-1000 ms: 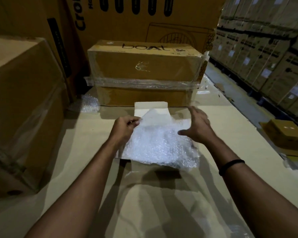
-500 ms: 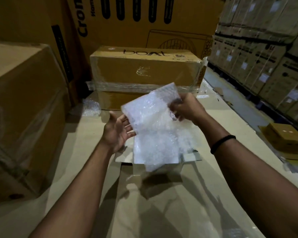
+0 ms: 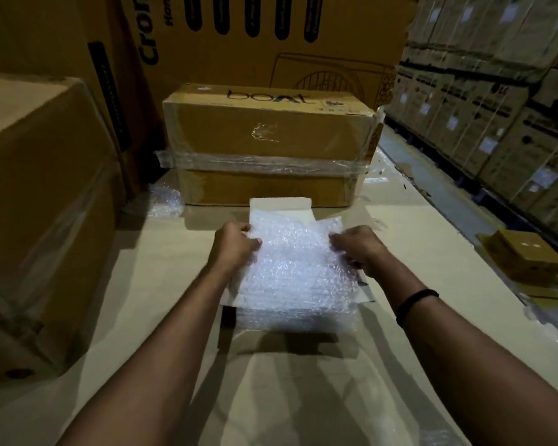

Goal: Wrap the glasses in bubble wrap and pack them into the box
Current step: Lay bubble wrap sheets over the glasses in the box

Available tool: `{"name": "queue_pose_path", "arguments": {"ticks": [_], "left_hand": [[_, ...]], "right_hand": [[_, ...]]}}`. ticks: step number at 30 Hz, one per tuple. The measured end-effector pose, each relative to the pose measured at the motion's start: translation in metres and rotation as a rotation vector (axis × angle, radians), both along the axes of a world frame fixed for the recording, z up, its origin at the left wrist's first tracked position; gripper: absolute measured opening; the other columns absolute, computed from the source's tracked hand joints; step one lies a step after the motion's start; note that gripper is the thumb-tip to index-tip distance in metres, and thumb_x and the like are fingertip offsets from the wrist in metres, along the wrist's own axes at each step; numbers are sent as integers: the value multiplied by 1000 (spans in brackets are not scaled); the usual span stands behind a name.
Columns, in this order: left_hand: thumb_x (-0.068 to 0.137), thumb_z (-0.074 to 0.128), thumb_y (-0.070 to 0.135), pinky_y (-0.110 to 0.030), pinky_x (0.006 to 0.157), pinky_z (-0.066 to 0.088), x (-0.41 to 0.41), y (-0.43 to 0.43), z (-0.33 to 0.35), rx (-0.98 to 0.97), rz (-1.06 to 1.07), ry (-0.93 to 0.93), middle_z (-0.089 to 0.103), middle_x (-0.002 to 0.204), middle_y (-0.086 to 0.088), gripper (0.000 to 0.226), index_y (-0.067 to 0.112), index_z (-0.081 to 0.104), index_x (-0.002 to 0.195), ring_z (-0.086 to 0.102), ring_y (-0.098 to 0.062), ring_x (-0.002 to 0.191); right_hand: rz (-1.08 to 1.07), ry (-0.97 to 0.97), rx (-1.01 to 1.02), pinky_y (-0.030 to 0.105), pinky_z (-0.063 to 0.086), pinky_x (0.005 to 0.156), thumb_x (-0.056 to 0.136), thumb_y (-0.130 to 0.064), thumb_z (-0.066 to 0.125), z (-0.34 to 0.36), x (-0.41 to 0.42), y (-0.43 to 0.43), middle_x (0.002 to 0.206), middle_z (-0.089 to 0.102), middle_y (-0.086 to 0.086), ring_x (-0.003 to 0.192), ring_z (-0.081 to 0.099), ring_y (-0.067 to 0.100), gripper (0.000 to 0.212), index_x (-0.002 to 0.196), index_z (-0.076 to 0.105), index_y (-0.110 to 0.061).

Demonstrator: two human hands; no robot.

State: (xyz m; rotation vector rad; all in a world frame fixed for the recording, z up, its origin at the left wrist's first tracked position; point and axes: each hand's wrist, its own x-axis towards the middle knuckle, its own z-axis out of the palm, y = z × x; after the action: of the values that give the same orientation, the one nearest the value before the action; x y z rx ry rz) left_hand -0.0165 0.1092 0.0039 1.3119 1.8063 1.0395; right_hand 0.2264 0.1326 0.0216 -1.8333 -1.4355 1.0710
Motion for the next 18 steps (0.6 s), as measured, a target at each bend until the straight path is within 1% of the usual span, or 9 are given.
{"name": "queue_pose_path", "arguments": {"ticks": [2,4,6,8,11,13,14,16,18], "left_hand": [[81,75,25,-34,77,55,-1,6,-7,-14,2,299,72,106,-9,42,15,66,121,68,-27,90],[80,74,28,-33,78,53,0,8,-12,2,-3,509,71,110,-7,41,20,66,120,65,-28,97],[80,73,25,-34,82,49,2,8,-17,51,-15,666,68,116,-6,49,22,61,127,61,-29,104],[80,72,22,-38,91,43,4,6,-21,106,-11,816,57,127,-8,62,21,49,137,51,-30,113],[80,69,18,-40,101,34,6,5,-25,185,-82,983,40,145,-9,70,26,40,144,39,-29,127],[84,65,18,-44,109,25,7,5,-27,205,-256,1097,38,151,-2,59,31,49,139,33,-27,135],[85,63,19,-45,110,22,6,6,-28,199,-339,1145,41,150,1,51,32,55,135,32,-25,136],[87,56,19,-44,107,21,5,5,-27,172,-436,1184,50,143,6,43,30,61,128,39,-21,131],[86,52,16,-43,102,23,6,2,-26,153,-466,1184,57,136,6,45,28,61,128,46,-20,124]], "right_hand": [[7,-133,103,30,43,54,89,-21,66,-11,-1,3,67,64,8,54,55,21,22,75,68,-4],[32,-270,195,30,44,57,86,-22,65,-17,-4,5,68,64,2,65,61,23,20,68,62,-13],[53,-360,258,29,44,62,85,-26,64,-22,-8,7,79,67,2,76,62,25,15,72,58,-19],[87,-404,313,32,46,68,84,-27,66,-27,-11,12,90,68,4,83,61,28,8,86,59,-24],[184,-486,366,33,44,72,83,-24,70,-31,-11,17,107,63,6,96,58,29,42,120,50,-25],[276,-662,461,35,44,83,81,-20,72,-33,-9,21,124,55,9,109,53,30,62,136,44,-24],[320,-769,525,37,43,89,81,-19,72,-34,-8,23,132,51,10,115,49,30,65,139,44,-25],[425,-935,593,39,38,97,84,-20,69,-35,-6,27,140,48,7,123,43,28,56,136,52,-27],[534,-1009,608,35,34,93,88,-22,62,-37,-4,29,134,56,1,122,43,26,37,124,63,-28]]}}
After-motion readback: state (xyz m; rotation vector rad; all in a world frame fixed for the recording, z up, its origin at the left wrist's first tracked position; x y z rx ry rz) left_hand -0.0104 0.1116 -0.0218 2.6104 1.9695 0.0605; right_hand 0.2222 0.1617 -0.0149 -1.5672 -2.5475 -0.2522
